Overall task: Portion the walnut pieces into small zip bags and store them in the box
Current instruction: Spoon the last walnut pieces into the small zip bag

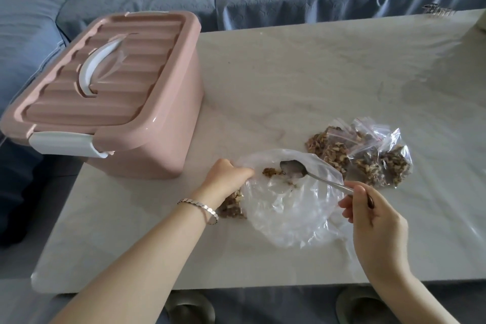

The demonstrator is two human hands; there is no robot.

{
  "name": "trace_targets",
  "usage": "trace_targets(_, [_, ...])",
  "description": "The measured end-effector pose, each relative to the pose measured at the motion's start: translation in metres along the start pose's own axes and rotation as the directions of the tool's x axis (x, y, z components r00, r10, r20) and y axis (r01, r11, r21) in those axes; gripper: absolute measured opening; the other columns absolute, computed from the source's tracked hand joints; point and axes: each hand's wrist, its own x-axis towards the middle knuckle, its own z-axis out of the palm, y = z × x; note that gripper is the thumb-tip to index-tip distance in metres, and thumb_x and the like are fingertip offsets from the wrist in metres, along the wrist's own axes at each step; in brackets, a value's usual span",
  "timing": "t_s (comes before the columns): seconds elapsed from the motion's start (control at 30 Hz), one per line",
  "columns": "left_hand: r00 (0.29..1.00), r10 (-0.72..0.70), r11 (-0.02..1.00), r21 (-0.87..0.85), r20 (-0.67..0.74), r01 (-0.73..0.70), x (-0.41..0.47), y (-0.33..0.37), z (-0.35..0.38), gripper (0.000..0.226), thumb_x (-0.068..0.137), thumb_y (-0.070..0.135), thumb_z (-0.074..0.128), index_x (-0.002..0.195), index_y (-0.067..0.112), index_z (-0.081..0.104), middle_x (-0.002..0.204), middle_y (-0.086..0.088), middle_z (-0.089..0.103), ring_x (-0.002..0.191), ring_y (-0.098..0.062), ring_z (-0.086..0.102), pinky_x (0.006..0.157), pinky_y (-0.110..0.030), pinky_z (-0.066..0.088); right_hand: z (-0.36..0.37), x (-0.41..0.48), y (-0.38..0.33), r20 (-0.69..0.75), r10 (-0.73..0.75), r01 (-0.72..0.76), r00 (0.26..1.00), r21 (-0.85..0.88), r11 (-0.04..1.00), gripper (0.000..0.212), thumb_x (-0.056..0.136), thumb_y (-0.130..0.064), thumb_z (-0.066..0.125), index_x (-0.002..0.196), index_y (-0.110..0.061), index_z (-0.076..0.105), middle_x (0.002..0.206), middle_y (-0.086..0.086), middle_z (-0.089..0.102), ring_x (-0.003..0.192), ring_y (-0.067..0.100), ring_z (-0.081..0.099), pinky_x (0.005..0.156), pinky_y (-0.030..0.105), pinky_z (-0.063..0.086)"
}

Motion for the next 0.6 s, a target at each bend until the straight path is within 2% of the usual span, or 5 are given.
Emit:
trace_targets(0.13, [0.999,0.01,0.998,-0.07,0.037,-0.008,-0.002,0.009,-0.003,0.023,0.074,0.021,0.066,0.079,0.013,0.046,0.071,-0.001,0.038,0.064,-0.018,0.035,0.056,-0.026,0.028,-0.001,0.001,0.001,-0.004,0.042,-0.042,0.999,-0.031,0.999,0.035,0.089,-0.038,0.036,0.1,-0.017,0.061,0.069,-0.006,0.063,0.075,0.004,0.059,0.063,0.006,0.046])
trace_targets(0.23, [0.997,0.02,0.994,-0.112,0.081,-0.01,-0.006,0.014,-0.002,0.023,0.077,0.021,0.065,0.081,0.011,0.044,0.068,0.001,0.037,0.061,-0.015,0.034,0.057,-0.025,0.029,0.0,-0.001,-0.002,0.021,0.097,-0.096,0.995,-0.023,0.995,0.03,0.089,-0.035,0.036,0.097,-0.019,0.061,0.068,-0.002,0.063,0.076,0.008,0.058,0.061,0.007,0.045])
trace_targets(0.3, [0.994,0.028,0.99,-0.139,0.102,-0.014,-0.009,0.016,0.0,0.022,0.078,0.021,0.064,0.08,0.011,0.044,0.066,0.001,0.037,0.061,-0.014,0.035,0.058,-0.025,0.029,0.004,-0.003,-0.003,0.037,0.159,-0.159,0.987,0.0,0.987,0.025,0.093,-0.026,0.039,0.094,-0.018,0.062,0.067,0.0,0.064,0.075,0.012,0.058,0.059,0.011,0.045])
trace_targets(0.6, [0.988,0.061,0.977,-0.21,0.142,-0.03,-0.017,0.021,-0.001,0.018,0.08,0.018,0.06,0.074,0.011,0.044,0.066,0.0,0.036,0.06,-0.015,0.037,0.058,-0.026,0.031,0.018,0.0,-0.009,0.077,0.42,-0.426,0.904,0.135,0.894,0.028,0.098,-0.013,0.038,0.088,-0.013,0.064,0.067,0.009,0.062,0.046,0.003,0.05,0.046,0.011,0.042])
